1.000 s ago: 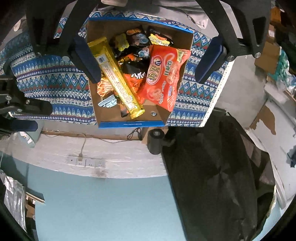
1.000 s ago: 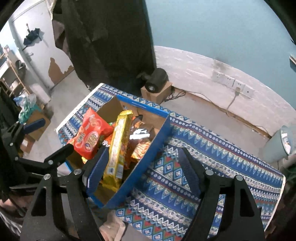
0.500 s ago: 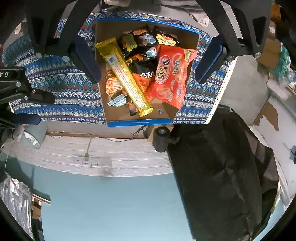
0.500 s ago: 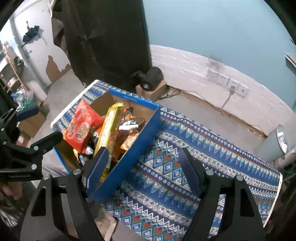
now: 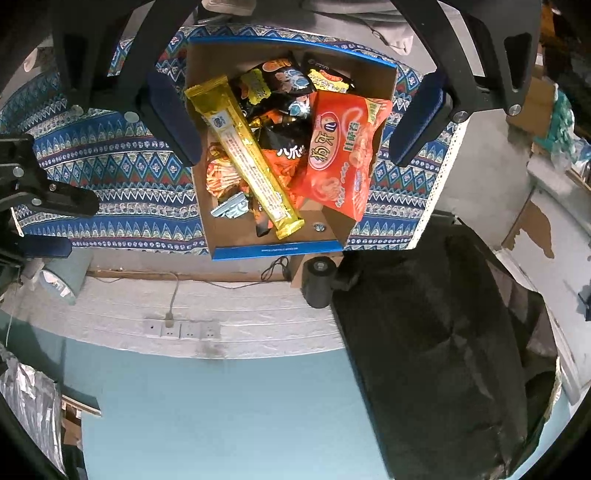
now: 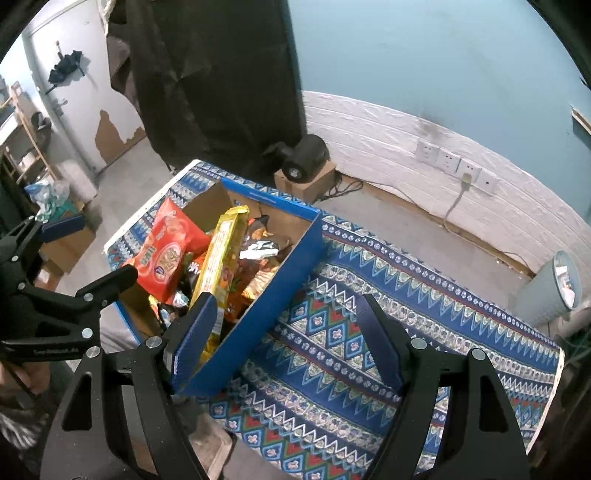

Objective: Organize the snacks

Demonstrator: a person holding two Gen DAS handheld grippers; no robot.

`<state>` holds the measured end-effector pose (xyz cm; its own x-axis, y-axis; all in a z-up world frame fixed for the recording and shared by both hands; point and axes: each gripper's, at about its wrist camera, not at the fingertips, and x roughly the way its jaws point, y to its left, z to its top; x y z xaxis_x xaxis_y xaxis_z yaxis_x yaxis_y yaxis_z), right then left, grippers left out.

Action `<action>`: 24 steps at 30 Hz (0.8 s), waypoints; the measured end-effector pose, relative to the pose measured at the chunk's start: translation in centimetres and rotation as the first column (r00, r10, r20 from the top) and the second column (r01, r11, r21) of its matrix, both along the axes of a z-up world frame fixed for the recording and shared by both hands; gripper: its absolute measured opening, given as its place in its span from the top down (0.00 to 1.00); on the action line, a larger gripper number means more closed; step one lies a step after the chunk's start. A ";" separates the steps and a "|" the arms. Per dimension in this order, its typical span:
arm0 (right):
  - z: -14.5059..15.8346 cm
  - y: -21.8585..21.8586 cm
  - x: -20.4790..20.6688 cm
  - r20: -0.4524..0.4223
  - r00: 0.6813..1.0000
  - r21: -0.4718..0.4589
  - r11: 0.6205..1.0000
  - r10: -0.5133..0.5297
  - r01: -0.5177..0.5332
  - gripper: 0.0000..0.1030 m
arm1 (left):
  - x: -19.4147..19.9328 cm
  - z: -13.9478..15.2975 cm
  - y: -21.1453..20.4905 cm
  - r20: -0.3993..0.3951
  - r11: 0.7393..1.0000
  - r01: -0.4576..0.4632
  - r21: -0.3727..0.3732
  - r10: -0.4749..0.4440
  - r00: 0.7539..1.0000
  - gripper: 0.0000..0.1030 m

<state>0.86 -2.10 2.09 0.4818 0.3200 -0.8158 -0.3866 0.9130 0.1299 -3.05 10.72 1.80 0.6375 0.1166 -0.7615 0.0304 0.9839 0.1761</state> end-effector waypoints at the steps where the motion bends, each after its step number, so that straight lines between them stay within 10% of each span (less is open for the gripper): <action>1: 0.0 0.0 0.0 -0.001 1.000 0.001 1.000 -0.001 0.001 0.24 | 0.0 0.0 0.0 -0.001 1.000 0.000 -0.002 0.000 1.000 0.01; 24: -0.1 -0.2 0.1 -0.001 1.000 -0.005 1.000 -0.004 0.004 0.24 | -0.2 -0.3 -0.2 -0.014 1.000 0.012 -0.004 -0.012 1.000 0.01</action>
<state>0.97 -2.27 2.00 0.4820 0.3143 -0.8178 -0.3829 0.9152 0.1261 -3.22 10.54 1.52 0.6278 0.1058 -0.7712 0.0447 0.9842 0.1714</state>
